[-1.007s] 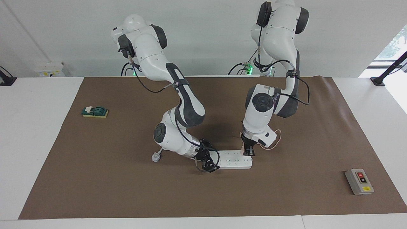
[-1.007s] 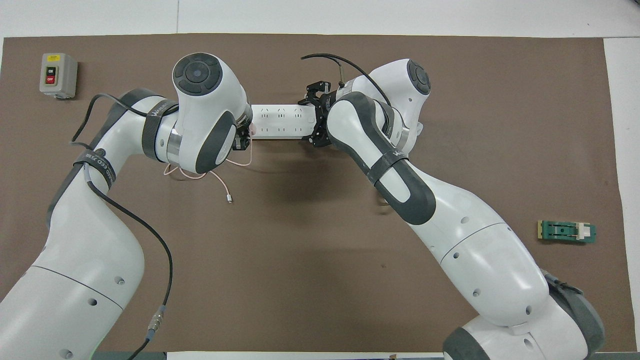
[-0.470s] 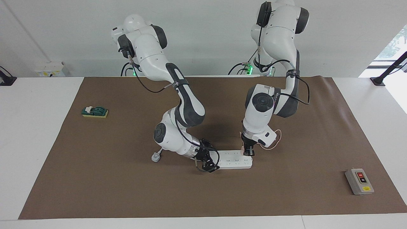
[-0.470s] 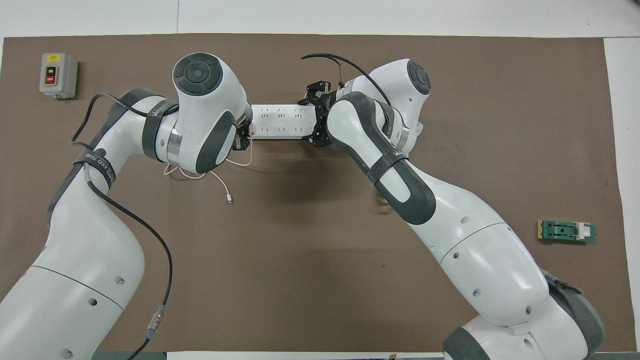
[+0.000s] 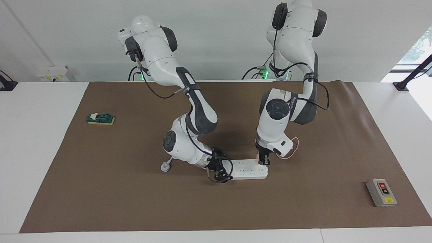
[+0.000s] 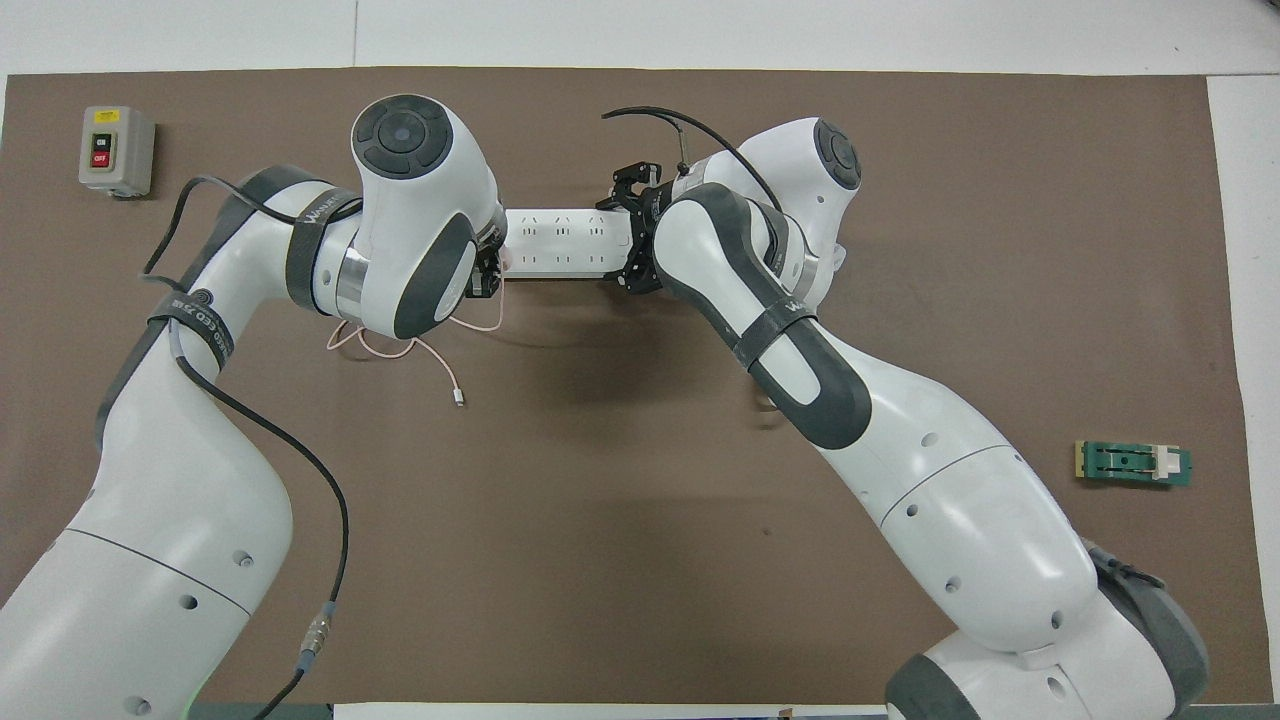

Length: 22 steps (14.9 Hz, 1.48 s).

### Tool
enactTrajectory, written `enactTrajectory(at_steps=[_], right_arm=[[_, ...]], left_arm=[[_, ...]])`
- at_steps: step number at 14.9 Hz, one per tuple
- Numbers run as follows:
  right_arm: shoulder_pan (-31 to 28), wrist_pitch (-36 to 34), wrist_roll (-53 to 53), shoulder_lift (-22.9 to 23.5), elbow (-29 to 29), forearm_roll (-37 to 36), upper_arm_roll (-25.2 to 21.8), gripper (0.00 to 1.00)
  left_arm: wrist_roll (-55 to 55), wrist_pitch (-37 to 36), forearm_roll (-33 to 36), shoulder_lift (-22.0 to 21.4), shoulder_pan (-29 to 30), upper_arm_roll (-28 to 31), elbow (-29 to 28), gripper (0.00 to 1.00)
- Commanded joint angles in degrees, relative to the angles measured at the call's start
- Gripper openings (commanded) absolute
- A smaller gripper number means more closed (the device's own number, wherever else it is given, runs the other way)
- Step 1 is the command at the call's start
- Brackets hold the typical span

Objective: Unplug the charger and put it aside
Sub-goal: 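Grip the pink charger with the left gripper and pull it from the strip, then carry the charger toward the robot with the left gripper while the right gripper releases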

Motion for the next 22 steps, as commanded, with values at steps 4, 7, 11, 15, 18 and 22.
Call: enactTrajectory(at_steps=[4,7,11,15,18,22], right_arm=[[-0.7,1.1,-1.7,0.9,0.6,0.1,0.1,0.62],[-0.7,1.0,-2.0,0.8,0.6,0.1,0.1,0.62],[-0.8,0.8,-2.0,0.7,0.7,0.2,0.1,0.74],[-0.9,0.7,-2.0,0.5,0.7,0.1,0.1,1.00],[-1.0,0.8,-2.4,-0.9,0.7,-1.2,0.0,1.00],[-0.8,0.7,-3.6,-4.0,0.5,-8.0,0.0,1.00]], left_arm=[[0.8,-7.6,0.5,-3.3,-0.9,0.7,1.7,0.00],[9.6,-7.7,0.1,-6.4,-0.5,0.7,1.4,0.00],[22.0,-9.6,-0.1,-9.2,1.6,0.7,1.1,0.00],[35.0,-13.2,-0.1,-12.4,3.8,0.8,0.6,0.00],[52.2,-15.2,-0.1,-16.4,5.6,0.8,-3.8,0.00],[72.7,-15.3,-0.2,-23.8,10.3,0.8,-14.3,0.00]])
